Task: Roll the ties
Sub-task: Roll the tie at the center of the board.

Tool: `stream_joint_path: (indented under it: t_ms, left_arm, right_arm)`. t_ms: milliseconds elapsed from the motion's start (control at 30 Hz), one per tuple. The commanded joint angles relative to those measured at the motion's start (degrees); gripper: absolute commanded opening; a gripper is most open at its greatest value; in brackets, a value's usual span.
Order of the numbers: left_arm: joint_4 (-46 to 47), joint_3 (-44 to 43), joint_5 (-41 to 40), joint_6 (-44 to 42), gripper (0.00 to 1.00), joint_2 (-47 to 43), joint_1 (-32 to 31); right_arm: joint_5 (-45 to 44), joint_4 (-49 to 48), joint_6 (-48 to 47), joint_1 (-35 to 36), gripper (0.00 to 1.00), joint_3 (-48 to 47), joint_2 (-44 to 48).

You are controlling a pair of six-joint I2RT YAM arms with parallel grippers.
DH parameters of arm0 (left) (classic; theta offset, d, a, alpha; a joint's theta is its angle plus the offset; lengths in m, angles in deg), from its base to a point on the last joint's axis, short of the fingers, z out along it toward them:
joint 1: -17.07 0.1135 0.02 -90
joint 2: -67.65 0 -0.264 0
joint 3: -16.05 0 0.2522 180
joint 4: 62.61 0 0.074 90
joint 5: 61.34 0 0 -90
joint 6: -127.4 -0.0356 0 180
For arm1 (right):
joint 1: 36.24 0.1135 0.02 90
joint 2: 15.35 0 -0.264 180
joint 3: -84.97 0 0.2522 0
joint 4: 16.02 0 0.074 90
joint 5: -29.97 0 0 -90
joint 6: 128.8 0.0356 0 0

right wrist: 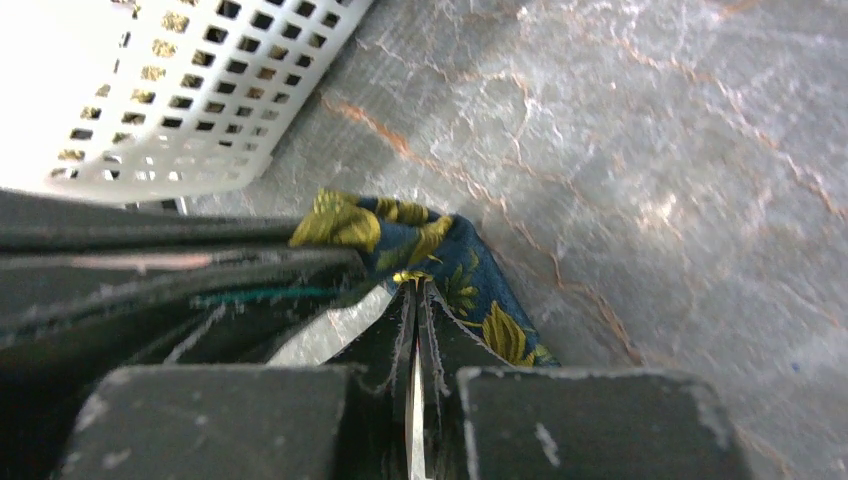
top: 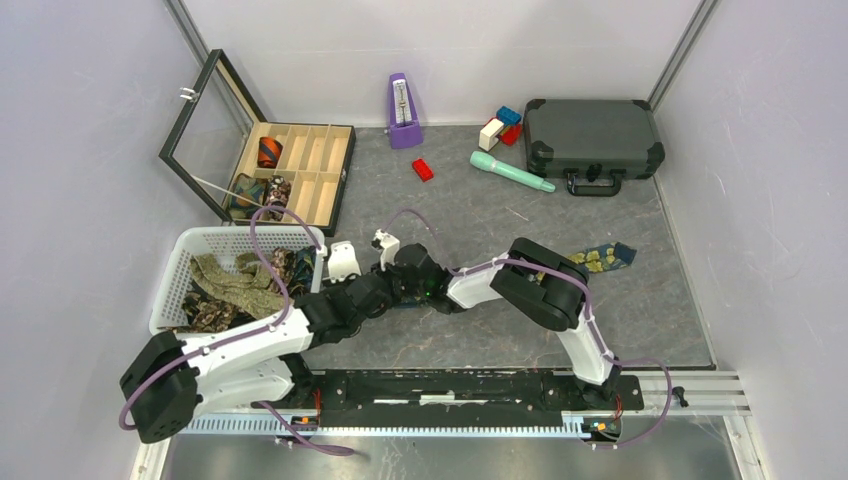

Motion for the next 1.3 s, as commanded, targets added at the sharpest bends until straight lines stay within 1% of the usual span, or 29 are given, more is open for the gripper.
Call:
stream_joint_path:
  t_ms: [0,167,333,400,533,633,767,1167,1267]
  left_arm:
    - [2.46,-2.22,-1.30,-0.96,0.02,2.28,-0.09]
    - [2.46,-3.12,-1.81,-0.96,0.02,4.21,-0.22]
    - [2.63,-3.18,-2.01,-0.87,0.02,4.48,-0.31]
    - [2.64,-3.19,-1.75,-0.87,0.02,4.61,-0.40]
    - [2.64,-3.42,-1.66,-0.79,0.02,5.28,-0.73]
    - [2.94,-3.78,-1.65,-0.79,0.02,5.91,-1.09]
    - [3.29,-4.25,-1.65,-0.61,0.02,6.96,-1.71]
    - [6.72,-5.54,-0.26,-0.73,0.02,11.74,-2.60]
    - [8.17,-5.32,0.60,-0.54,0.08,13.07,-2.68]
  right_arm:
    - [2.00,-2.78,-0.85,-1.41,0.06,3.93,5.17]
    - [4.03,-0.99,-2.72,-2.43,0.07,7.98,10.82]
    - [3.87,0.62,-3.84,-3.12,0.08,12.00,16.33]
    - [2.70,2.04,-4.95,-3.55,0.09,13.70,18.46]
    - [-2.34,5.74,-8.13,-5.16,0.08,17.68,21.45]
    - [-3.69,6.22,-9.79,-6.39,0.08,19.68,21.52]
    - [-3.34,4.94,-10.56,-7.55,0.08,21.00,20.41]
    - [-1.97,3.13,-10.10,-8.08,0.08,22.07,19.39]
    - [-1.64,2.37,-9.68,-8.05,0.07,22.64,18.99]
